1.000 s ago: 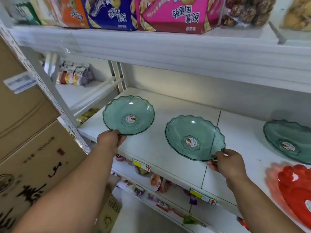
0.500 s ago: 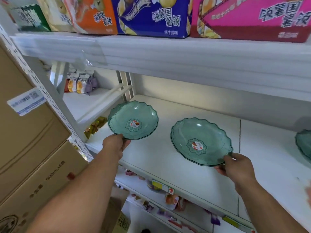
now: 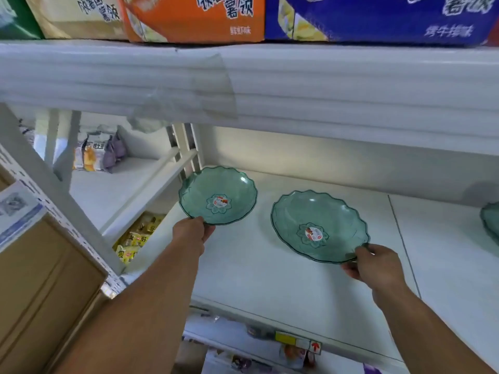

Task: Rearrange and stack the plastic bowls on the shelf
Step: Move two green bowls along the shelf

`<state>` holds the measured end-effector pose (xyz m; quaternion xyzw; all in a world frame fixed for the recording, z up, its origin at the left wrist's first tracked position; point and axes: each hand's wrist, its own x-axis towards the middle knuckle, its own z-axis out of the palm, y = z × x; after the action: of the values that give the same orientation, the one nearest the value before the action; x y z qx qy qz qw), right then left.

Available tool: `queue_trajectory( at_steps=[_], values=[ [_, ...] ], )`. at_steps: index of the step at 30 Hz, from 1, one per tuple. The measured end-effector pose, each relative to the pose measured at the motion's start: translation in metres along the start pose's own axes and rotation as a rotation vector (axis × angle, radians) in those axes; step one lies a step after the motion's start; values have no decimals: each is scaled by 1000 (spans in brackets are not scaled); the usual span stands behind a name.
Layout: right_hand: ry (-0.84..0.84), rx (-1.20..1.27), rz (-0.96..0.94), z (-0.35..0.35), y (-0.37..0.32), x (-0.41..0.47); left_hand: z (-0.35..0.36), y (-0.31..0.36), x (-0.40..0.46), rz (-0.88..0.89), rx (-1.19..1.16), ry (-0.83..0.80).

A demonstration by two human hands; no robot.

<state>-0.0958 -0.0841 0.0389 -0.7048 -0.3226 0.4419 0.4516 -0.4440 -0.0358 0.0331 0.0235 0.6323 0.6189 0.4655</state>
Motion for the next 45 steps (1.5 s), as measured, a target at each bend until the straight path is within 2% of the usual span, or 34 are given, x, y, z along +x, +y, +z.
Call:
queue_trajectory(
  at_steps=[11,30,37,45],
  values=[
    [43,13,-31,29,-6,26,25,5,57,-42,9,-17],
    [20,39,-7,69,-23,58,36,9,79,-5,81,-50],
    [-54,91,-11,94,-49,54,35,9,72,-3,50,-51],
    [-182,108,-11,170,-87,59,37,6,71,-5,11,-51]
  ],
)
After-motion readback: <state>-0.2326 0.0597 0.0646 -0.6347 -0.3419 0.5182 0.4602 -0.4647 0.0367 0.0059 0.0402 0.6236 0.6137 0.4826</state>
